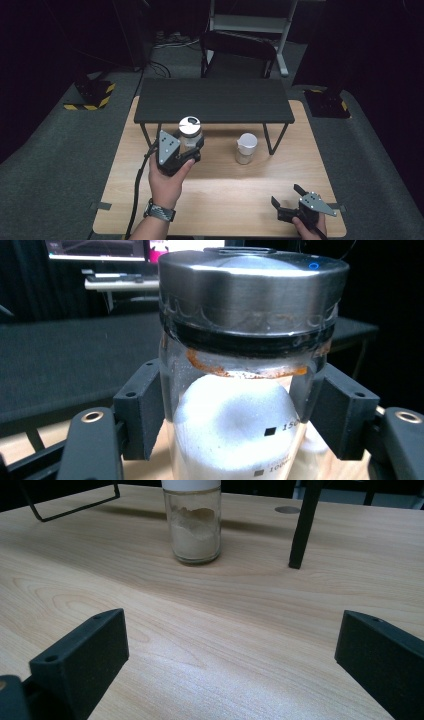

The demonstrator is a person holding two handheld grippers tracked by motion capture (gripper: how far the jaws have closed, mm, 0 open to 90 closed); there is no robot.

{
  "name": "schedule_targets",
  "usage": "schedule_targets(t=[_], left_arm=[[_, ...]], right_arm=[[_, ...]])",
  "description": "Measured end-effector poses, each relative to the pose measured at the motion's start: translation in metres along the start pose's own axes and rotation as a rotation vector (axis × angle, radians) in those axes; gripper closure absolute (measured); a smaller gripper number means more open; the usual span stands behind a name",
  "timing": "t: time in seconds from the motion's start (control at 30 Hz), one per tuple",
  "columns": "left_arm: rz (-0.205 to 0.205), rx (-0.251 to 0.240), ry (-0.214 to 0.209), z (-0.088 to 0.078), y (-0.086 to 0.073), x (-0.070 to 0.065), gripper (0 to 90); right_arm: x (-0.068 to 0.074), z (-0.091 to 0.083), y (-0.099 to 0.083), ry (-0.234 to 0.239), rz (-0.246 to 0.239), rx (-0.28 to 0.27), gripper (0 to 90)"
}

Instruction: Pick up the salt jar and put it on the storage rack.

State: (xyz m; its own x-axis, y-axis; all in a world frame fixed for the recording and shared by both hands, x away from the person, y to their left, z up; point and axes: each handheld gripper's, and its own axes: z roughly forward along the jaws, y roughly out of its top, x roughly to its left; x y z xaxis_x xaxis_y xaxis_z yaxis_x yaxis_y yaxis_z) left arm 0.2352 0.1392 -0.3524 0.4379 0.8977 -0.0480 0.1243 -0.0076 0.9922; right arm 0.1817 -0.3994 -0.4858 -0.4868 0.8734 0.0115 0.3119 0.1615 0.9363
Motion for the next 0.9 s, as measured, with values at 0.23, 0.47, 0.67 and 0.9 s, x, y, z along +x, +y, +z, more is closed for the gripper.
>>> schedule_targets(t=[0.23,0.47,0.67,0.9], left_arm=[[0.024,-0.019,0.008,0.015,0.019,0.000,30.7],[0.044,-0.030,0.026,0.033,0.031,-0.001,30.7],[0.056,-0.028,0.044,0.050,0.038,-0.002,30.7],[0.048,-0.014,0.066,0.075,0.043,0.001,30.7]], right_arm=[[-0.001,0.000,-0.001,0.002,0.007,-0.003,0.7],[-0.001,0.000,-0.001,0.003,0.010,-0.005,0.7],[-0.002,-0.001,-0.001,0.003,0.013,-0.006,0.7],[-0.001,-0.001,-0.002,0.003,0.006,-0.011,0.7]])
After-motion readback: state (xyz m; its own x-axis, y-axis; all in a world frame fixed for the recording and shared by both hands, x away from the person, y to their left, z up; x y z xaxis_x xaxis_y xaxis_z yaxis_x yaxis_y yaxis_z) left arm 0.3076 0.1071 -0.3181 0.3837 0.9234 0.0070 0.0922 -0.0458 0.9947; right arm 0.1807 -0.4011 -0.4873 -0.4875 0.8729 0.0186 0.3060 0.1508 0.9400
